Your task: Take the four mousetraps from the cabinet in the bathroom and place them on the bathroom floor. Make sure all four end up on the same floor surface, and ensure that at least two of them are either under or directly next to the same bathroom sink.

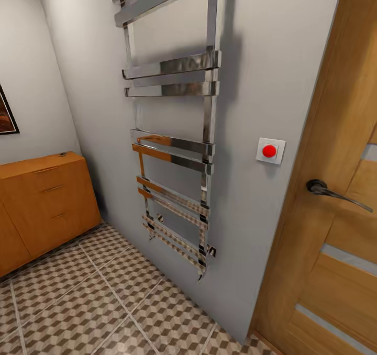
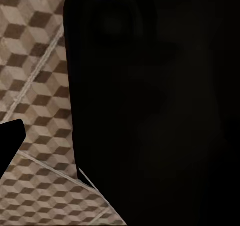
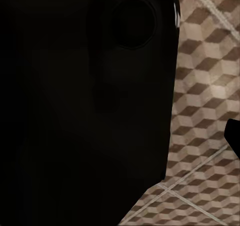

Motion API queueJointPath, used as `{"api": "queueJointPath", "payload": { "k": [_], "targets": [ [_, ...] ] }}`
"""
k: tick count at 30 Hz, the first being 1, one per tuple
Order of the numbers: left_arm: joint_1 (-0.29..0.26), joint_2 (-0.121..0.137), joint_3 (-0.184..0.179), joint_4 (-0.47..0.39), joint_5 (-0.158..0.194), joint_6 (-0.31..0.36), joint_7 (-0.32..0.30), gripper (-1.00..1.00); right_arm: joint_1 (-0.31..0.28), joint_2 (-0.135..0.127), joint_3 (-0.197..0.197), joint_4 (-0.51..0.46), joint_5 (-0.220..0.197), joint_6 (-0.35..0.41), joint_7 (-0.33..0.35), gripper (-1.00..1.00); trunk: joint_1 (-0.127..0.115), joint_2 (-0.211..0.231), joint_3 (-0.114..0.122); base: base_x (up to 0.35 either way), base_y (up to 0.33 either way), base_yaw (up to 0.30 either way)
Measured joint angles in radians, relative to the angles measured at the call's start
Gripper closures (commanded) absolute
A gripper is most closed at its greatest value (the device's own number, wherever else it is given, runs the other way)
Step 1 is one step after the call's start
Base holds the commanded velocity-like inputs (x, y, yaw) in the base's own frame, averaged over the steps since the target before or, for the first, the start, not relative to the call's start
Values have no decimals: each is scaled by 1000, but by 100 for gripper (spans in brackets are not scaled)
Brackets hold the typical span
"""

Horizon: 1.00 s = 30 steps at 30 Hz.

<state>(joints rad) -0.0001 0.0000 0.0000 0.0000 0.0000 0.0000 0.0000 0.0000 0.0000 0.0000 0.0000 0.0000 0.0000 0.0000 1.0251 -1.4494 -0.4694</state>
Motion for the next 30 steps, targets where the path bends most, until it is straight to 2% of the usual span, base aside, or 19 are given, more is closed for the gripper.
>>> {"api": "queueJointPath", "payload": {
  "k": [30],
  "targets": [
    [-1, 9, -1, -40, 4, -39, -1, -100, -1, 3, 1, 1, 0, -35, -1, -100, 0, 0, 0, 0, 0, 5]
  ]
}}
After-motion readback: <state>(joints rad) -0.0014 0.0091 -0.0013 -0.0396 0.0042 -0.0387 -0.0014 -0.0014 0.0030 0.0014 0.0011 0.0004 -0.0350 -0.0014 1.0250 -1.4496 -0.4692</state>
